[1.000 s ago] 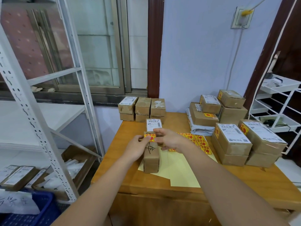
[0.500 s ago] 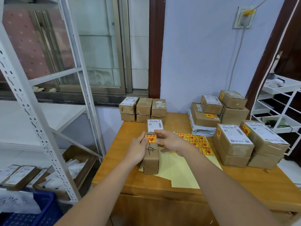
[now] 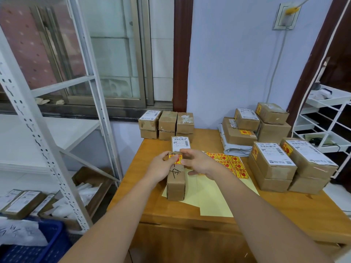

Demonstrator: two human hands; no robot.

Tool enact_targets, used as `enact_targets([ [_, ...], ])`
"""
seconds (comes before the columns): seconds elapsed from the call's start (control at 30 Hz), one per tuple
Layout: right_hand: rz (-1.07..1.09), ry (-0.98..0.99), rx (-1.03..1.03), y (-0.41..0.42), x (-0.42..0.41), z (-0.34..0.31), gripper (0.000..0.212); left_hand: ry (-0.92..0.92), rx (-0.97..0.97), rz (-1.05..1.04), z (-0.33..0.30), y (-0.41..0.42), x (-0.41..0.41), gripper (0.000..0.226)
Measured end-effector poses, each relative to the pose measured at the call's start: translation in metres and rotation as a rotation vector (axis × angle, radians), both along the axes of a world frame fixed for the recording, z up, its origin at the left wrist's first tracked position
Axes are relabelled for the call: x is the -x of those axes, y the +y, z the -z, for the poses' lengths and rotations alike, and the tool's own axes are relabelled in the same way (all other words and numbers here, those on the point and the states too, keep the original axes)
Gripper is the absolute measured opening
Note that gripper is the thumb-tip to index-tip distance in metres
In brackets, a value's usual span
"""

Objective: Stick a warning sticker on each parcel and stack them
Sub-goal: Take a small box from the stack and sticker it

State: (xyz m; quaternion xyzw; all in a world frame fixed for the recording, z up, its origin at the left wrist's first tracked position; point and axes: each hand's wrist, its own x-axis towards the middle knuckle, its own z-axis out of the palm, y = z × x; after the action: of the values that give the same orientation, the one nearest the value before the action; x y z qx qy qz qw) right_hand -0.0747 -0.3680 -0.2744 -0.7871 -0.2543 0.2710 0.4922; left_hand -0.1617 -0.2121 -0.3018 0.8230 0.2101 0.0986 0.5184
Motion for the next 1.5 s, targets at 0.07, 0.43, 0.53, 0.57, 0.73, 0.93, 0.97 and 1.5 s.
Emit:
enact_targets([
  [0.07,0.002,-0.004,0.000,0.000,0.001,0.000,0.057,0.045,-0.137,-0.018,0.002,0.004,-0.002,0.073],
  [0.43,0.020,-0.016,-0.012,-0.001,0.004,-0.001,0.058,0.022,-0.167,-0.157,-0.007,-0.004,-0.002,0.042],
  [0.53,0.020,-0.007,-0.016,-0.001,0.004,-0.001,0.057,0.008,-0.087,-0.142,-0.005,-0.002,-0.004,0.047],
  [0.57,0.021,-0.006,-0.018,-0.001,0.004,0.000,0.057,0.004,-0.057,-0.126,-0.004,0.000,-0.005,0.045],
  [0.73,0.010,-0.004,-0.027,-0.003,0.002,0.001,0.057,-0.010,0.129,-0.015,-0.004,-0.001,-0.001,0.038],
  [0.93,-0.002,0.006,-0.049,-0.003,0.000,0.005,0.057,-0.068,0.162,0.040,0.003,-0.005,0.004,0.036],
  [0.97,-0.002,0.008,-0.052,-0.003,-0.001,0.005,0.057,-0.068,0.142,0.032,0.003,-0.004,0.002,0.038],
  [1.5,0.242,-0.268,-0.067,0.029,-0.001,0.017,0.030,-0.072,0.090,-0.005,0.004,-0.008,-0.001,0.048],
])
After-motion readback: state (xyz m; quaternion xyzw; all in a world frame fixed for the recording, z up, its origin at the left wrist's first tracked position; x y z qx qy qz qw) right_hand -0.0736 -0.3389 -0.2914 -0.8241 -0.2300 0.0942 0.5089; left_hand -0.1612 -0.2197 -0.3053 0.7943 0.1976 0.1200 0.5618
